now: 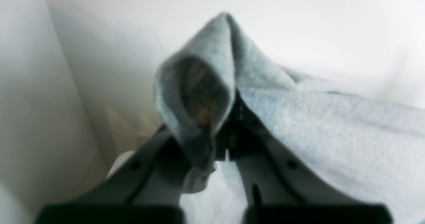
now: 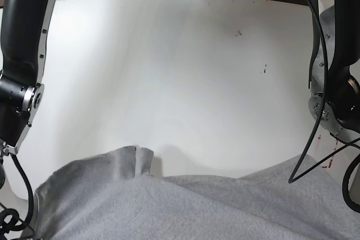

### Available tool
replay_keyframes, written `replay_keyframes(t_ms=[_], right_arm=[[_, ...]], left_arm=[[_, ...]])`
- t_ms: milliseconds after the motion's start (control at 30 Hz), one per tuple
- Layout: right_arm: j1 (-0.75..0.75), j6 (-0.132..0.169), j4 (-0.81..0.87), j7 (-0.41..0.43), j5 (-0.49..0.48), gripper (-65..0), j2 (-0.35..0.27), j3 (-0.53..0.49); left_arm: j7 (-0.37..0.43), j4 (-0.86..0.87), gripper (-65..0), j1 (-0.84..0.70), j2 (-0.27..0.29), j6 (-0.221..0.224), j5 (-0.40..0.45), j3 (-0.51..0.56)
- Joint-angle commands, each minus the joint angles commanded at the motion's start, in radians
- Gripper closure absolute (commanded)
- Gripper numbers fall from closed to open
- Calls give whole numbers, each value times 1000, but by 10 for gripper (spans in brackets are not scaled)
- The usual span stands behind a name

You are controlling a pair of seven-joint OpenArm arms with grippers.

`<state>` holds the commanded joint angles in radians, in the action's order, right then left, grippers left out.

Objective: Fold the T-shirt properly
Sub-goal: 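Lift the shirt high with both grippers holding its edges, then lay the shirt down, folding the held edge over the shirt body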

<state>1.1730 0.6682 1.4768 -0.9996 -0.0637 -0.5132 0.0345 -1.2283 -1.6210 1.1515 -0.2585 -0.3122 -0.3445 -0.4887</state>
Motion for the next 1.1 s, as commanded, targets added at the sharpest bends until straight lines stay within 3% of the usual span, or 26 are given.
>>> replay_keyframes(t_ms=[400, 533, 733, 1100], right_arm=[[-351, 0, 176, 2, -3, 0, 8, 187], [-500, 0, 273, -3, -3, 0, 58, 253], [-680, 0, 396, -38, -2, 0, 109, 313], [-990, 2, 519, -38, -2, 0, 203, 417]], left_arm=[[0, -66, 0, -244, 2, -3, -26, -9], [0, -130, 0, -394, 2, -3, -112, -11], [-3, -224, 0, -597, 2, -3, -143, -40], [-5, -287, 0, -922, -5, -3, -292, -130]])
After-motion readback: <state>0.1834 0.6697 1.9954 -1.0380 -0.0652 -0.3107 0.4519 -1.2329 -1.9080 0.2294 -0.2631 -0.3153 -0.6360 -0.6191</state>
